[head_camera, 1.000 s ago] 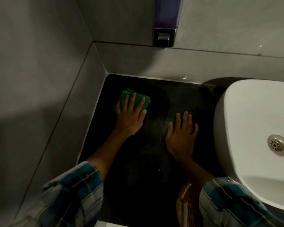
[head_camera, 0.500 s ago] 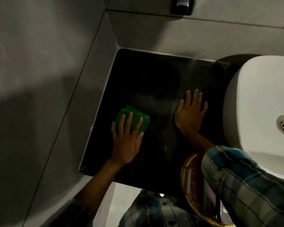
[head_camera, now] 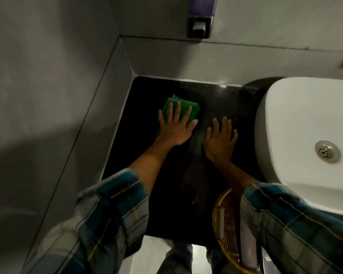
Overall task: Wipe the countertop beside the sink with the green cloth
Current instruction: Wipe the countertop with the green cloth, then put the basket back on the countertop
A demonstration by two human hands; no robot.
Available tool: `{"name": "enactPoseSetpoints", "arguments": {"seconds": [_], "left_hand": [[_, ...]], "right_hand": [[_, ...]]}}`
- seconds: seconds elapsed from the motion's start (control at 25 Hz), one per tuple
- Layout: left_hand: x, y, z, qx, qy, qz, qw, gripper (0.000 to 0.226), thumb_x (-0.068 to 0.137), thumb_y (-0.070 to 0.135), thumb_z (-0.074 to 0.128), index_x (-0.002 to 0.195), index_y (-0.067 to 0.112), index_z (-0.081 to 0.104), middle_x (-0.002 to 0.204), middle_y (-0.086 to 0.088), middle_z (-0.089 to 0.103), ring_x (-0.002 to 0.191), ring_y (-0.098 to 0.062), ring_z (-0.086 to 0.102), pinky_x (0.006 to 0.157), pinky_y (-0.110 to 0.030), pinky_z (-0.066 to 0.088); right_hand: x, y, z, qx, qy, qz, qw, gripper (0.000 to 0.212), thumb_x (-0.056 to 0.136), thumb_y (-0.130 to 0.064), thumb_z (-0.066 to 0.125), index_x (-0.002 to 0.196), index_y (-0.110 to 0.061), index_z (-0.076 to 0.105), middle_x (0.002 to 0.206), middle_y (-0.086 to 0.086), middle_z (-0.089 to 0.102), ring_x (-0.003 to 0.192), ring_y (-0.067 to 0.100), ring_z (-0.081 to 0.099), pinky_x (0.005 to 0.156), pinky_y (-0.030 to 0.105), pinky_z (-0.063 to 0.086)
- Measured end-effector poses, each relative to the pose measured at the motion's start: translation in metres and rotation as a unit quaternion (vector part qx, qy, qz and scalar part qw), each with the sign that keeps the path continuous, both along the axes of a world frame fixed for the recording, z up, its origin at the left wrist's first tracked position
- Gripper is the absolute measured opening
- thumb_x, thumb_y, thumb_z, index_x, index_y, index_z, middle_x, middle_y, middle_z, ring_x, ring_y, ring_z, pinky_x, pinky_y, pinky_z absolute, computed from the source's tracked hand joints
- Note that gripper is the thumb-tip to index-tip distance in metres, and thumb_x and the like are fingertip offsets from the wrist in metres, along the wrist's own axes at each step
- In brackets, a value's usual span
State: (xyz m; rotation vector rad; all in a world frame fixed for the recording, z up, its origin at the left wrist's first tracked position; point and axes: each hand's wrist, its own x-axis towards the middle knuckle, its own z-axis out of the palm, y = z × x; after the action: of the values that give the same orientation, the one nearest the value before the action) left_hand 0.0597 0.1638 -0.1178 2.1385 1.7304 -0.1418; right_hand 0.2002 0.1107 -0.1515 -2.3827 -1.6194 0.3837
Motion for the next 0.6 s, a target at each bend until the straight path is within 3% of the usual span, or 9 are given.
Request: {"name": "enactPoseSetpoints", "arguments": {"seconds": [0.08,0.16,0.24,0.28,0.36,0.44,0.52,0.6], "left_hand": [[-0.003,-0.034,0.027,0.031,-0.033,-0.001,0.999,0.062,0.098,0.052,0.029,0.152,0.03,0.009,0.163,-0.013,0.001,0.149,-0.033,-0.008,0.118,-0.059,-0.001],[-0.006,-0.087,0.045,0.024,-0.086,-0.008,0.996,0.055,0.095,0.048,0.041,0.146,0.03,0.031,0.156,-0.014,0.03,0.145,-0.032,0.019,0.116,-0.052,0.024],[-0.009,-0.147,0.054,-0.037,-0.161,0.003,0.986,0.039,0.09,0.05,0.049,0.126,0.035,0.052,0.126,-0.005,0.063,0.12,-0.027,0.054,0.097,-0.04,0.048],[-0.01,-0.172,0.058,-0.087,-0.188,0.013,0.978,0.037,0.087,0.056,0.051,0.118,0.037,0.055,0.109,0.001,0.07,0.106,-0.023,0.063,0.087,-0.035,0.053],[-0.002,-0.212,0.061,-0.167,-0.211,0.004,0.963,0.047,0.078,0.071,0.047,0.116,0.043,0.05,0.088,0.012,0.068,0.089,-0.015,0.068,0.074,-0.03,0.054],[0.009,-0.235,0.055,-0.185,-0.213,-0.009,0.959,0.06,0.071,0.075,0.052,0.122,0.044,0.041,0.093,0.01,0.068,0.087,-0.013,0.067,0.071,-0.029,0.05],[0.015,-0.243,0.051,-0.162,-0.222,-0.002,0.962,0.062,0.074,0.059,0.064,0.127,0.043,0.035,0.104,0.006,0.07,0.089,-0.014,0.067,0.072,-0.027,0.048],[0.016,-0.244,0.049,-0.138,-0.231,0.006,0.963,0.057,0.078,0.044,0.066,0.127,0.042,0.036,0.103,0.006,0.071,0.083,-0.009,0.064,0.072,-0.026,0.05]], "right_hand": [[0.006,-0.008,0.038,-0.014,0.081,0.017,0.996,0.049,0.099,-0.024,0.04,0.147,-0.014,0.037,0.158,0.017,0.028,0.147,0.03,0.022,0.119,0.048,0.02],[0.017,-0.048,0.078,0.005,0.133,0.065,0.989,0.045,0.096,-0.013,0.046,0.14,-0.007,0.045,0.146,0.022,0.044,0.136,0.035,0.04,0.11,0.043,0.035],[0.033,-0.114,0.105,-0.003,0.143,0.092,0.985,0.033,0.091,-0.009,0.052,0.122,-0.009,0.062,0.121,0.019,0.064,0.113,0.036,0.06,0.094,0.041,0.047],[0.045,-0.146,0.116,-0.03,0.122,0.086,0.988,0.026,0.088,-0.012,0.054,0.11,-0.013,0.067,0.107,0.015,0.07,0.102,0.035,0.065,0.085,0.041,0.051],[0.069,-0.202,0.133,-0.127,0.046,0.037,0.99,0.015,0.088,-0.023,0.053,0.096,-0.022,0.065,0.091,0.004,0.07,0.087,0.03,0.067,0.072,0.038,0.051],[0.087,-0.23,0.141,-0.206,-0.051,-0.021,0.977,0.018,0.09,-0.033,0.052,0.105,-0.026,0.059,0.094,0.002,0.063,0.085,0.027,0.063,0.07,0.038,0.046],[0.093,-0.243,0.142,-0.236,-0.093,-0.054,0.966,0.03,0.09,-0.034,0.056,0.117,-0.021,0.051,0.109,0.01,0.055,0.096,0.031,0.06,0.074,0.044,0.049],[0.093,-0.25,0.139,-0.226,-0.05,-0.094,0.968,0.037,0.09,-0.027,0.06,0.119,-0.015,0.043,0.116,0.015,0.045,0.094,0.034,0.058,0.078,0.049,0.051]]}}
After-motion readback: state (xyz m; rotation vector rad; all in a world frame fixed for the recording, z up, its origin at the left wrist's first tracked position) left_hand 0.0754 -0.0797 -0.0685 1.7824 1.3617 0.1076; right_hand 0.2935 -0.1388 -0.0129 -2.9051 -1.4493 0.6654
